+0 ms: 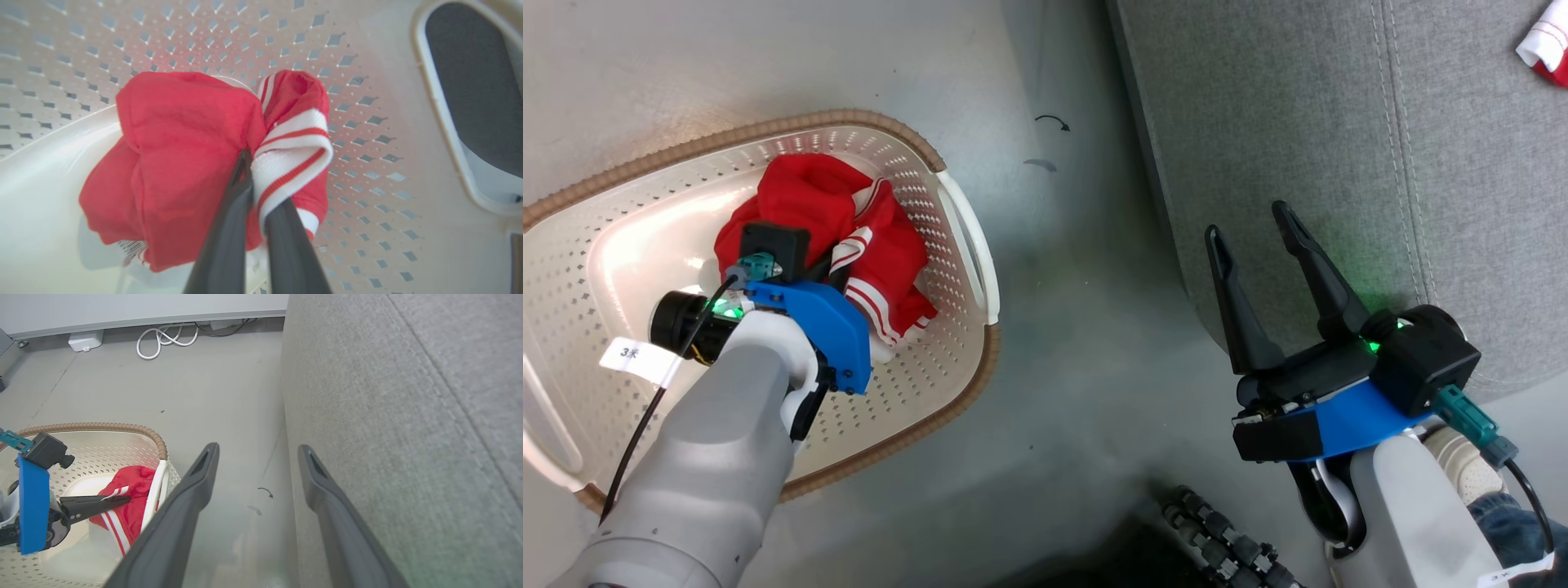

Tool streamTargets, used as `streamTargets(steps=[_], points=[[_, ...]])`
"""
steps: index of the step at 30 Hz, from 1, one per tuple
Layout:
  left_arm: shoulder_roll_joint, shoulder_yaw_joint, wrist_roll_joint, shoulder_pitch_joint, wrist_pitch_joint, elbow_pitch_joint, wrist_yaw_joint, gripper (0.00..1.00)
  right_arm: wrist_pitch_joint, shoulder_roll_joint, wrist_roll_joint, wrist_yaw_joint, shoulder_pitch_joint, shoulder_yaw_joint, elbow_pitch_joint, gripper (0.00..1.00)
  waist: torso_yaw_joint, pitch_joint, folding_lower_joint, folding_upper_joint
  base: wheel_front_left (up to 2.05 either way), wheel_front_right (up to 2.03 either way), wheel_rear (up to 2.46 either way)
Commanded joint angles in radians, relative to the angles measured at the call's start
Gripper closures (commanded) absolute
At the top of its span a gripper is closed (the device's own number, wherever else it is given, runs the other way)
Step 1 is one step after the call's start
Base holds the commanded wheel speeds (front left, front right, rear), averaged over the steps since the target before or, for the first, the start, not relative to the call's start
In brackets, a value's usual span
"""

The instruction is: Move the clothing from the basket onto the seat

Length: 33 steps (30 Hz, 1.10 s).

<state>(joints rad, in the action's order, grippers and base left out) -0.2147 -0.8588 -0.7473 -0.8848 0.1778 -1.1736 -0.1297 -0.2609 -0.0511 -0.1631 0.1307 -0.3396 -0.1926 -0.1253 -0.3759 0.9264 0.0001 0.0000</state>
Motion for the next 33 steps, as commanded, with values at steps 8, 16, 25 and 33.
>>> streamTargets(steps=[8, 16, 25, 33], points=[[0.015, -0.026, -0.038, 0.003, 0.022, 0.002, -0.001, 1.00, -0.006, 0.001, 0.020, 0.000, -0.017, 0.009, -0.015, 0.00, 0.036, -0.047, -0.0001, 0.0000, 0.00, 0.00, 0.00], [0.044, -0.053, -0.072, 0.041, 0.055, 0.026, -0.001, 1.00, -0.005, 0.001, 0.062, 0.000, -0.019, 0.030, -0.052, 0.00, 0.123, -0.174, -0.0001, 0.0000, 0.00, 0.00, 0.00], [0.095, -0.065, -0.130, 0.121, 0.081, 0.067, -0.001, 1.00, 0.026, 0.000, 0.103, 0.000, 0.017, 0.058, -0.095, 0.00, 0.218, -0.377, -0.0001, 0.0000, 0.00, 0.00, 0.00], [0.114, -0.113, -0.135, 0.179, 0.088, 0.128, -0.001, 1.00, 0.056, 0.000, 0.117, 0.000, 0.077, 0.072, -0.125, 0.00, 0.288, -0.563, -0.0001, 0.0000, 0.00, 0.00, 0.00]])
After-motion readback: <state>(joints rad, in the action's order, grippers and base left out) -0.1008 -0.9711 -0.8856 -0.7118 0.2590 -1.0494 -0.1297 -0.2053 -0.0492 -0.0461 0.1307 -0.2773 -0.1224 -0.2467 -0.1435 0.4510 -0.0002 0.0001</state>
